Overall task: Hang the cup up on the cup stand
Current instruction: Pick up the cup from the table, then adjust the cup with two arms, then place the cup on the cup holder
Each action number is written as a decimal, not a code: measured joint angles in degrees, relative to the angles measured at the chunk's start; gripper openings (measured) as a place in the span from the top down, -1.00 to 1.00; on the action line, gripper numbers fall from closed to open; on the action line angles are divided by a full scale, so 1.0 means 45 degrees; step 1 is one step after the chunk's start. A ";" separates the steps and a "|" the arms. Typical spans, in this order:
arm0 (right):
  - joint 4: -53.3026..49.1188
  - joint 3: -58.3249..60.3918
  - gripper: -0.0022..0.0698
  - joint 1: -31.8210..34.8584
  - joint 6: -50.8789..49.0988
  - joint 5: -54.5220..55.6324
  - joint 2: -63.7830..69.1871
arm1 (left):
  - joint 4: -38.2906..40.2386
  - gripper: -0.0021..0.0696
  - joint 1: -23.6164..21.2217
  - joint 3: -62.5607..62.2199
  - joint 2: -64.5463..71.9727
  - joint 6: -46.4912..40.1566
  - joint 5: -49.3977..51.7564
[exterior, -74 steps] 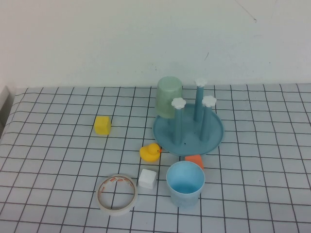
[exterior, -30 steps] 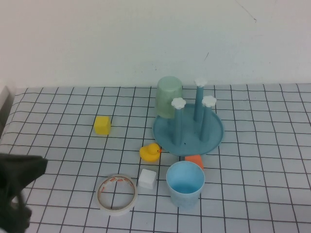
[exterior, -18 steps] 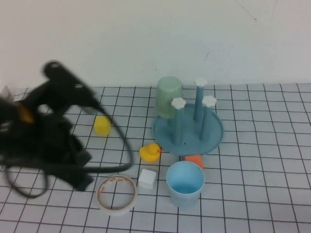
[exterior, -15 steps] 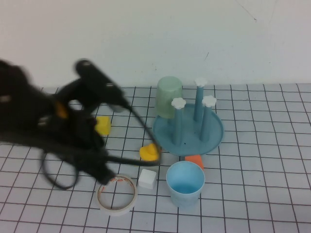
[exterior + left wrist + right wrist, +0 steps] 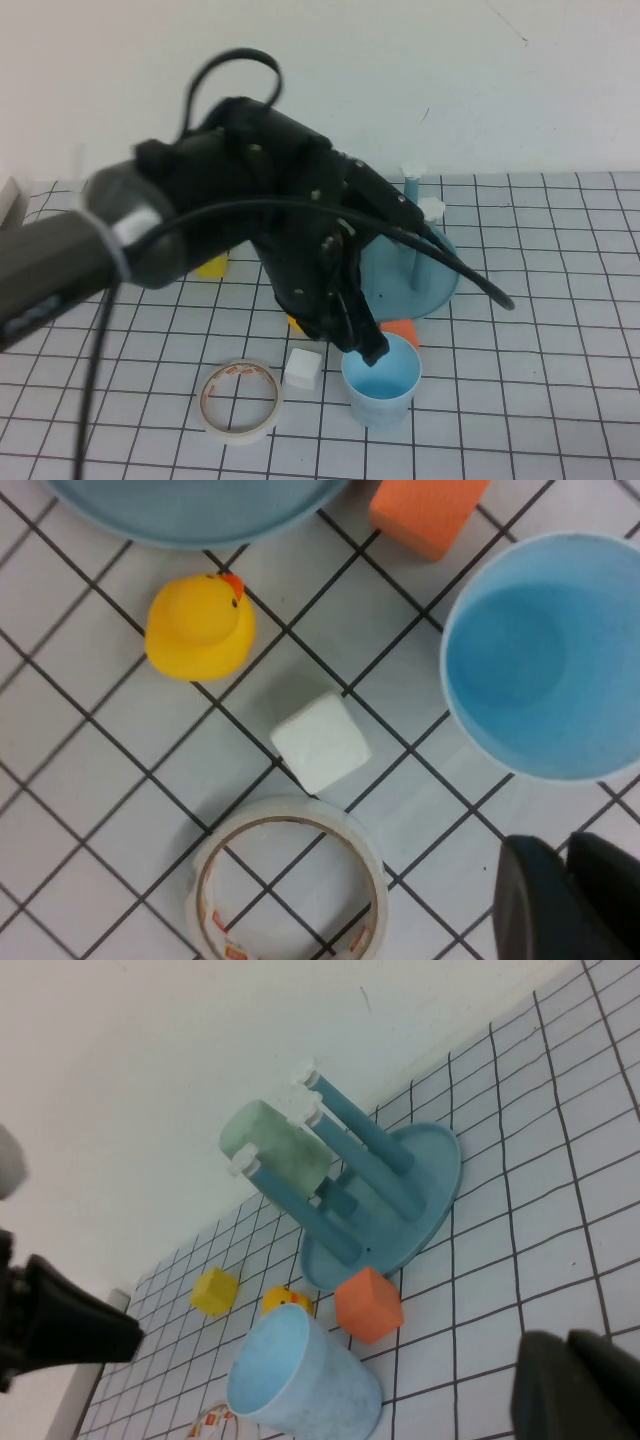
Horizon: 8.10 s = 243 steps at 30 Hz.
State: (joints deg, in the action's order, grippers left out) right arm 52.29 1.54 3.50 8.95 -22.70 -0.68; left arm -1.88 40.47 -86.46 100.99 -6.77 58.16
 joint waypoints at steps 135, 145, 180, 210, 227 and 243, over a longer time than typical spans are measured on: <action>0.9996 -1.5306 -0.76 -0.6930 0.5752 -0.3006 1.9646 | 0.1685 0.91 -0.0764 1.1507 -0.7418 -0.3839 -2.3283; 1.0072 -1.5859 -0.76 -0.7514 0.5776 -0.2672 2.0122 | 0.2216 0.91 -0.0764 1.1507 -0.7418 -0.3830 -2.3360; 1.0097 -1.6612 -0.68 -0.7613 0.9198 -0.1900 2.0150 | 0.2080 -0.29 -0.0764 1.1537 -0.7963 -0.3731 -2.1894; 1.0461 -1.7660 -0.68 -0.6981 2.1532 0.6365 2.2364 | 0.3758 0.94 -0.4739 1.1566 -1.5681 -0.4188 -0.6387; 1.0555 -2.0052 -0.68 -0.6455 2.1554 0.6719 2.5472 | 0.3189 0.94 -0.5358 1.1566 -1.5793 -0.3868 -0.5429; 1.0555 -2.1416 -0.68 -0.6455 2.1544 0.6670 2.7202 | 0.3185 0.95 -0.5358 1.1566 -1.5793 -0.3839 -0.4868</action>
State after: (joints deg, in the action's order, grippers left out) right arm 99.79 -94.83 -25.54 105.90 7.31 121.73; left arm 12.45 16.36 -34.41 29.93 -24.05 36.25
